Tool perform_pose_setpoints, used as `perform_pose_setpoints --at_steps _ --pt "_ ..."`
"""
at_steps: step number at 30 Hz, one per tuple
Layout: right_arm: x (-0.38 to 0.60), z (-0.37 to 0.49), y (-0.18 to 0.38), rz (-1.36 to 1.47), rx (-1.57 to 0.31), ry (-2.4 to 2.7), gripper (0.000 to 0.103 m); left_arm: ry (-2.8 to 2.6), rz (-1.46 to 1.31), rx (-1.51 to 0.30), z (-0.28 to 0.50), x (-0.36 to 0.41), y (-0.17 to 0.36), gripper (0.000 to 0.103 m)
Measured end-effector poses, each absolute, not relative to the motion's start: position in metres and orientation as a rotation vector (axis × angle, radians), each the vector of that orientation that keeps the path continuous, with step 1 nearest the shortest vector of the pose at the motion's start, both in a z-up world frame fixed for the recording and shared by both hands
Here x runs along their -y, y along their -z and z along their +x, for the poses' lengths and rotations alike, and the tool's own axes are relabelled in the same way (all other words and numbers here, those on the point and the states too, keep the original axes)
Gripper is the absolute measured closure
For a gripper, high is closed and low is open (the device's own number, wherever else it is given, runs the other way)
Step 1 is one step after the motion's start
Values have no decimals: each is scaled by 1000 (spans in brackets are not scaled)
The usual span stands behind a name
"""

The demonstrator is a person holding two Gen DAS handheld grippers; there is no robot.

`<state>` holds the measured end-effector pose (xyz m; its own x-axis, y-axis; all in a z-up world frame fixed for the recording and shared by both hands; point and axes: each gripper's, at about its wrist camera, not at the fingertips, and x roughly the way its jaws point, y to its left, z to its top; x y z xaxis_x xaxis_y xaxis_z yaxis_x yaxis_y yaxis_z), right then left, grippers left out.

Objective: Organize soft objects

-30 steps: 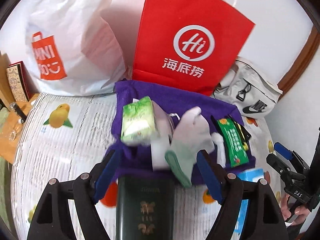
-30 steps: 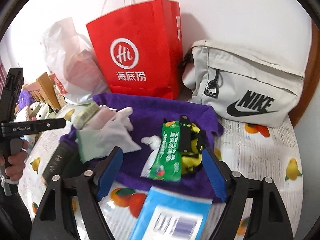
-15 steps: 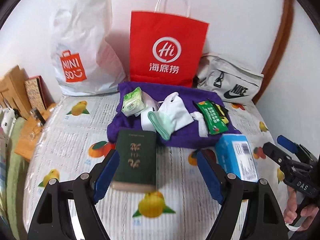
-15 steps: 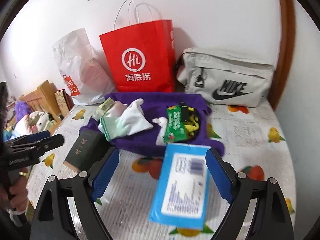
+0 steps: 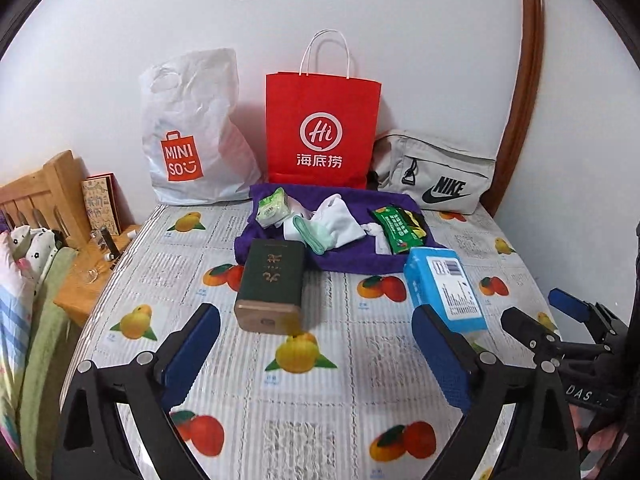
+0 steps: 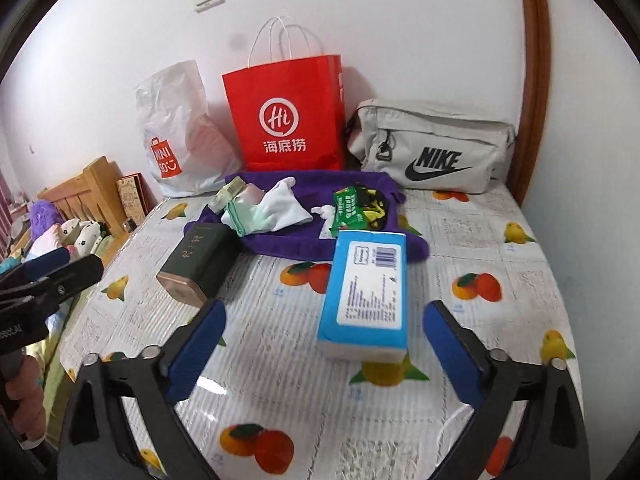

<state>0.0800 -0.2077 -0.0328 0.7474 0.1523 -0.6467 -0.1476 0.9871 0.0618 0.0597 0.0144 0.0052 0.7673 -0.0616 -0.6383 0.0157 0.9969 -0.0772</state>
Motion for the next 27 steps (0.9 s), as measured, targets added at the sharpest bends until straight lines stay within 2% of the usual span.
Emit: perform_pose_setpoints --at_steps 5,27 --pt "214 57 37 25 -701 -140 0 20 -38 -683 40 -8 0 1" --pt "224 32 36 23 -706 -106 0 29 -54 -694 24 -2 9 1"
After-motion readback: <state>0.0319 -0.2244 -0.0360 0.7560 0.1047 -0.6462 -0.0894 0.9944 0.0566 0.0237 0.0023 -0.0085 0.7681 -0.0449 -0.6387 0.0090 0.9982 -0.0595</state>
